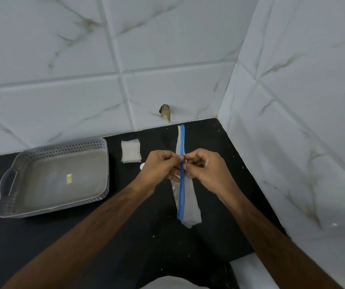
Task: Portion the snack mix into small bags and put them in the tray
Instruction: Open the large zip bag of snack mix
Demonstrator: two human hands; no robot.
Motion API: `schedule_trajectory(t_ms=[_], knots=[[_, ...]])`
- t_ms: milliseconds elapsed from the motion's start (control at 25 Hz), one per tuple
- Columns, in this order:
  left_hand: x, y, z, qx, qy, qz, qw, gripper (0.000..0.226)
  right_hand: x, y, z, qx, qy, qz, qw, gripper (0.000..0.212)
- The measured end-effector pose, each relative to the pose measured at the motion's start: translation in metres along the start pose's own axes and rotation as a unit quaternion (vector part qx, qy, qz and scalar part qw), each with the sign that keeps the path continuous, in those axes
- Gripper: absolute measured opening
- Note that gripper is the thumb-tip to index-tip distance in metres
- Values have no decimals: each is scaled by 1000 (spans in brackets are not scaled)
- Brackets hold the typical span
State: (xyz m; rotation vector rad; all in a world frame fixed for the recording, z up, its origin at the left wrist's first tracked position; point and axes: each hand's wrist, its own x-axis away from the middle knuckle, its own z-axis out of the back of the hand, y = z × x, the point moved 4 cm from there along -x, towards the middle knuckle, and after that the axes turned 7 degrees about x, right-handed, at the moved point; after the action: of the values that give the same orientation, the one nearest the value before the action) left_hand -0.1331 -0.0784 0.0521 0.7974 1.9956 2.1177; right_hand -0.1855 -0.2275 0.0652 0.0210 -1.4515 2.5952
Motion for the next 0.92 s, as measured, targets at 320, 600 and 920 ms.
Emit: schedule_trajectory(t_ms=[320, 600, 920], knots=[[-2, 5, -1, -54, -8, -13, 998, 26, -1, -1, 1, 17, 20, -9, 1000, 17], [-4, 0, -1, 9, -21, 21, 1000, 20, -2, 0, 5, -29, 16, -22, 999, 13], [-3, -1, -7, 77, -3, 34, 996, 15, -2, 3, 6, -3, 58, -33, 998, 11]])
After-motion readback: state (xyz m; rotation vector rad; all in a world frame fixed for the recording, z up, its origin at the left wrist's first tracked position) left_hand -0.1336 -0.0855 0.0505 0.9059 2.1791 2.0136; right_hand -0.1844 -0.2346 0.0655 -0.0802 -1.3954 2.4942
